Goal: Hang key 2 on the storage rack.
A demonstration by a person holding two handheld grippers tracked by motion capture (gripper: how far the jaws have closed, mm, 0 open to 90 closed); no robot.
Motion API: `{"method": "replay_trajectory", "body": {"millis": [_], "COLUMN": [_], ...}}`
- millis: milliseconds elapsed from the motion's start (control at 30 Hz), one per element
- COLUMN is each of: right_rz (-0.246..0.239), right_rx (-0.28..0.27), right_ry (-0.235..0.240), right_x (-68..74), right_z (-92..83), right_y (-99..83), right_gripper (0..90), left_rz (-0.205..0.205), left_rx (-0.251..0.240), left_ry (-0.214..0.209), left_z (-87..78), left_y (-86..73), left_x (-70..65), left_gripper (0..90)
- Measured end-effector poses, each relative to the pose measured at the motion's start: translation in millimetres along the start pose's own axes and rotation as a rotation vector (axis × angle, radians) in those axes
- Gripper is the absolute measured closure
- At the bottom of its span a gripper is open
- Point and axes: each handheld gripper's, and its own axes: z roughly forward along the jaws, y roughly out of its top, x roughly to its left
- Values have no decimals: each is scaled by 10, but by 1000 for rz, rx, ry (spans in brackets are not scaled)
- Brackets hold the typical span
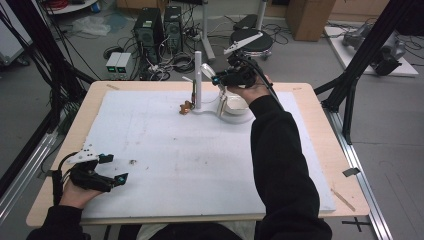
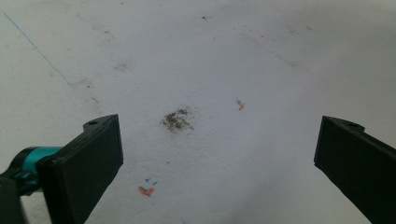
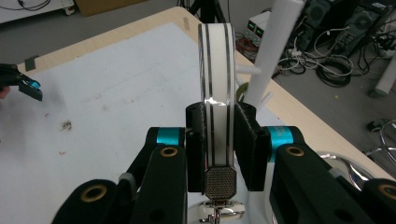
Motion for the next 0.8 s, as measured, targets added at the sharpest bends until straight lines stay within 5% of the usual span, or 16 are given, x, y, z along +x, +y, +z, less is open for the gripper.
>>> {"method": "replay_trajectory", "body": {"millis": [433, 800], "right_rz": [-72, -84], "right_rx": [48, 15], "right_ry": [29, 53], "right_x": [14, -4], "right_z": [298, 457], "right_y": [333, 531], "right_gripper": [753, 753], "left_rz": [8, 15], "left_rx": [3, 6], "left_ry": [11, 23], "left_z": [-9, -29], "left_y": [-11, -35], "left_x": [-10, 14], "left_gripper": [17, 17]}}
